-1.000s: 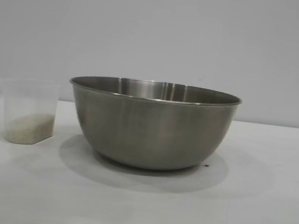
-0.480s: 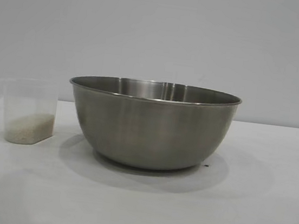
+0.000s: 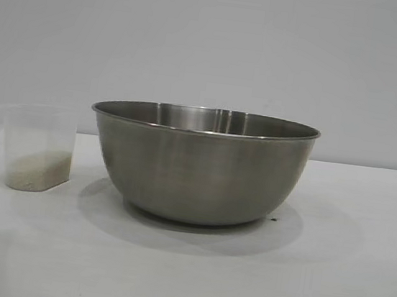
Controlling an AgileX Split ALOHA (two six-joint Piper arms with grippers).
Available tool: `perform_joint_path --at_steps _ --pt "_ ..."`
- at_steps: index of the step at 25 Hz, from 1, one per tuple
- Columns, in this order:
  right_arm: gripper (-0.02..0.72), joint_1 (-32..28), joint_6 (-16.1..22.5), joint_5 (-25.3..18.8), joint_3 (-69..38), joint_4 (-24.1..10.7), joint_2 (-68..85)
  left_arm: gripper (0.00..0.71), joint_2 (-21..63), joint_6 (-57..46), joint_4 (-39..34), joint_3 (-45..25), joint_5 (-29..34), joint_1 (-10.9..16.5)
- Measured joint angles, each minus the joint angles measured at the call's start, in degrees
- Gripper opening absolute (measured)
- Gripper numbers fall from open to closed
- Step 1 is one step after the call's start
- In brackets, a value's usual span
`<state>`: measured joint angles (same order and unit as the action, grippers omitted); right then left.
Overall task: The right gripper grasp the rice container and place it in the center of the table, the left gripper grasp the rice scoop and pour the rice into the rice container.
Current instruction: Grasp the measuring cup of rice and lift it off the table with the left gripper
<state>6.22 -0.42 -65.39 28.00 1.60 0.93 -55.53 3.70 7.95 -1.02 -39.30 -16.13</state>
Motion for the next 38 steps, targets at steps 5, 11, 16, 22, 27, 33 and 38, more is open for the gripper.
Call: perform_joint_path --at_steps 5,11,16,22,27,33,38 --pt "0.559 0.00 0.00 0.00 0.00 0.00 0.00 0.365 -9.91 0.12 0.00 0.00 -9.94 0.00" --pt "0.559 0.00 0.00 0.00 0.00 0.00 0.00 0.365 -28.62 0.12 -0.26 0.24 -24.97 0.00" --pt "0.559 0.00 0.00 0.00 0.00 0.00 0.00 0.365 -38.88 -0.33 -5.45 2.04 -25.60 0.00" --pt "0.559 0.00 0.00 0.00 0.00 0.03 0.00 0.365 -39.36 -0.54 -6.08 5.16 -25.78 0.00" --pt "0.559 0.00 0.00 0.00 0.00 0.12 0.00 0.365 -40.26 -0.54 -5.34 7.57 -25.78 0.00" --pt "0.559 0.00 0.00 0.00 0.00 0.12 0.00 0.230 -43.58 1.10 -2.89 10.63 -25.88 0.00" --pt "0.559 0.00 -0.04 0.00 0.00 0.12 0.00 0.230 -45.93 1.34 -2.86 12.64 -25.88 0.00"
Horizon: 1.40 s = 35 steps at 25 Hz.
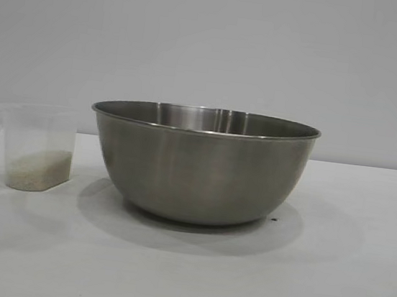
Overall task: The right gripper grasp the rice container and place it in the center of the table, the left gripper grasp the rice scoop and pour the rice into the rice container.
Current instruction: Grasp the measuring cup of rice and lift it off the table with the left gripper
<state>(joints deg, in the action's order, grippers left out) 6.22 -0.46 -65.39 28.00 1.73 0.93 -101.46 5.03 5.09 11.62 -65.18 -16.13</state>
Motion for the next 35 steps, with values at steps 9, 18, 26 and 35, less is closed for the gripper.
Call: perform_joint_path --at_steps 9,18,26,35 --pt "0.559 0.00 0.00 0.00 0.00 0.00 0.00 0.230 -3.78 0.20 0.00 3.26 0.00 0.00" --pt "0.559 0.00 0.00 0.00 0.00 0.00 0.00 0.230 -7.90 0.52 0.09 5.93 0.00 0.00" --pt "0.559 0.00 0.00 0.00 0.00 0.00 0.00 0.230 -10.81 2.27 0.91 8.82 -0.04 0.00" --pt "0.559 0.00 0.00 0.00 0.00 0.00 0.00 0.230 -13.16 2.38 1.36 12.23 -0.13 0.00"
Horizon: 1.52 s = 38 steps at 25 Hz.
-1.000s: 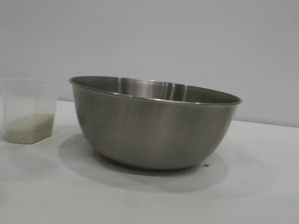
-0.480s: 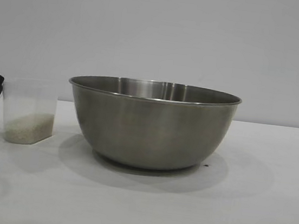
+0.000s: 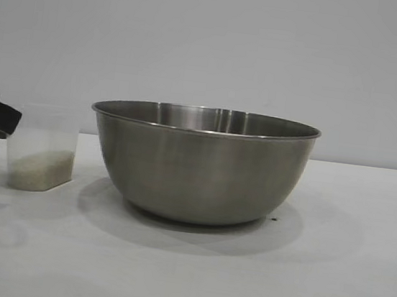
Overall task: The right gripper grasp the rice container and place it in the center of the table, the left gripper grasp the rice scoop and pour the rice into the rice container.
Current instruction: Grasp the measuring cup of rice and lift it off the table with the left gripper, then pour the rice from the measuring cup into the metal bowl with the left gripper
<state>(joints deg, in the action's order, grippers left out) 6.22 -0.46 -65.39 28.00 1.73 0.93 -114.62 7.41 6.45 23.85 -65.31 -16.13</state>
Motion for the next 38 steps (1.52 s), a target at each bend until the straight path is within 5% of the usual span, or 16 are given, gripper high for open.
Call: perform_joint_path --at_steps 4,9,17,26,38 --pt "0.559 0.00 0.00 0.00 0.00 0.00 0.00 0.230 -0.64 0.00 -0.58 0.74 0.00 0.00" --pt "0.559 0.00 0.00 0.00 0.00 0.00 0.00 0.000 -0.64 0.22 -1.81 0.91 0.00 0.00" --pt "0.559 0.00 0.00 0.00 0.00 0.00 0.00 0.000 0.11 1.59 -1.59 0.91 0.21 0.00" --pt "0.559 0.00 0.00 0.00 0.00 0.00 0.00 0.000 10.45 5.01 -1.84 0.91 0.52 0.00" --pt "0.559 0.00 0.00 0.00 0.00 0.00 0.00 0.000 17.26 13.78 -17.02 10.36 0.52 0.00"
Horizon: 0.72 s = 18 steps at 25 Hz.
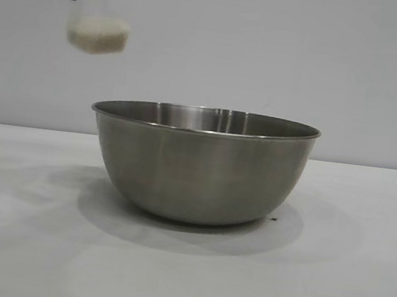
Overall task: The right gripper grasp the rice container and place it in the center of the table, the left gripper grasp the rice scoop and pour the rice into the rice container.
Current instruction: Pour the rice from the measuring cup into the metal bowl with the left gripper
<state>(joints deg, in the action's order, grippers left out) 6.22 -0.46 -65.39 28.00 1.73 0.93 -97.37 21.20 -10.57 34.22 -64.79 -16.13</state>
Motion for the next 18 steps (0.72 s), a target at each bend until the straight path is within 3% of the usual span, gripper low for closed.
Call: perform_joint_path --at_steps 10,18 --pt "0.559 0.00 0.00 0.00 0.00 0.00 0.00 0.000 0.00 5.60 -14.80 10.89 1.67 0.00" --pt "0.559 0.00 0.00 0.00 0.00 0.00 0.00 0.000 0.00 14.17 -26.62 12.28 6.54 0.00"
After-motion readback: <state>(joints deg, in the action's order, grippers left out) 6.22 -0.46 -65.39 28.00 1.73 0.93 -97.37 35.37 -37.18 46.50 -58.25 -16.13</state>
